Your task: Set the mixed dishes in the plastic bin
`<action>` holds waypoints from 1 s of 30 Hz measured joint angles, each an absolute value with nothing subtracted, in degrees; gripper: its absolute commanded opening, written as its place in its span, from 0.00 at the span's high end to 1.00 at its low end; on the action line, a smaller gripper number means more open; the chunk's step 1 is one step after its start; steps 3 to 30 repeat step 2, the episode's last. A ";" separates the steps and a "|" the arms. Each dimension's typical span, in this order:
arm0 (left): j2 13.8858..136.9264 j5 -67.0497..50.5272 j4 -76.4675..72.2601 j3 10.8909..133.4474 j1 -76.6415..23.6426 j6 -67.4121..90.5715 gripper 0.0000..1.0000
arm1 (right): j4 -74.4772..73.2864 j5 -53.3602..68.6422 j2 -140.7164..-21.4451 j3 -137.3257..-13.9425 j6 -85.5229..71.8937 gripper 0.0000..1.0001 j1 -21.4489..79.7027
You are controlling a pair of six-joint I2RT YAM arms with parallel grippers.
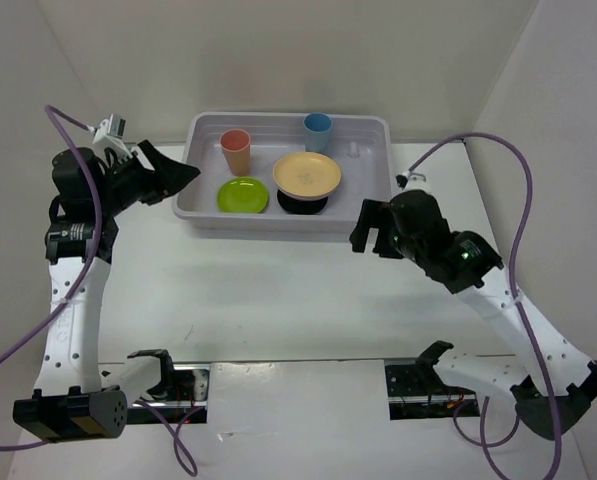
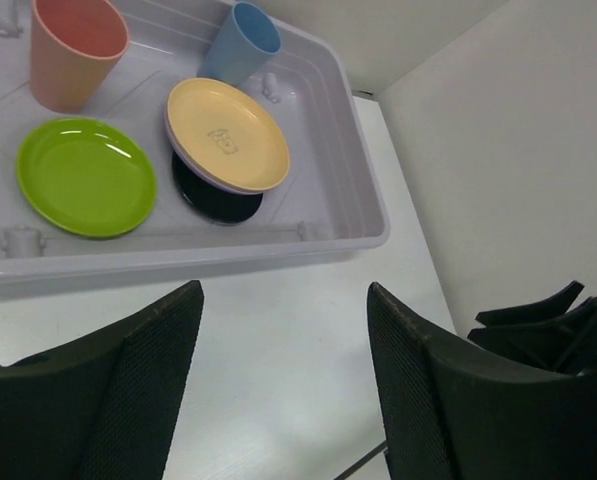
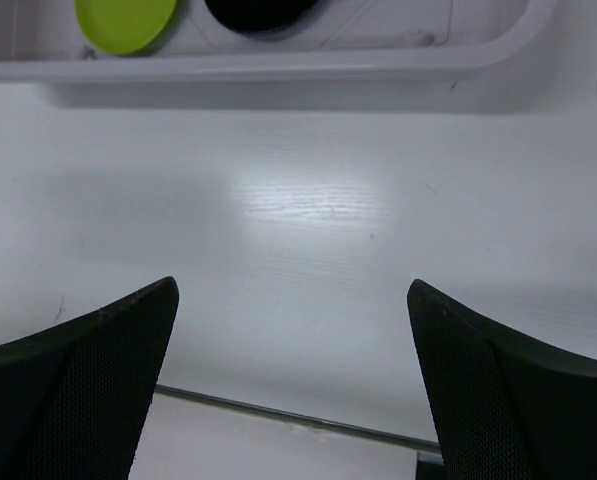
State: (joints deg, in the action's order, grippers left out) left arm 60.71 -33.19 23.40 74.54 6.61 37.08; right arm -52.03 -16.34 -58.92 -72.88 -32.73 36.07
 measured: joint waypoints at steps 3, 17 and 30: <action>60.69 -32.71 23.75 74.54 6.63 35.94 0.17 | -50.43 -14.11 -57.56 -68.71 -32.67 0.00 35.46; 60.69 -32.71 23.75 74.54 6.63 35.94 0.17 | -50.43 -14.11 -57.56 -68.71 -32.67 0.00 35.46; 60.69 -32.71 23.75 74.54 6.63 35.94 0.17 | -50.43 -14.11 -57.56 -68.71 -32.67 0.00 35.46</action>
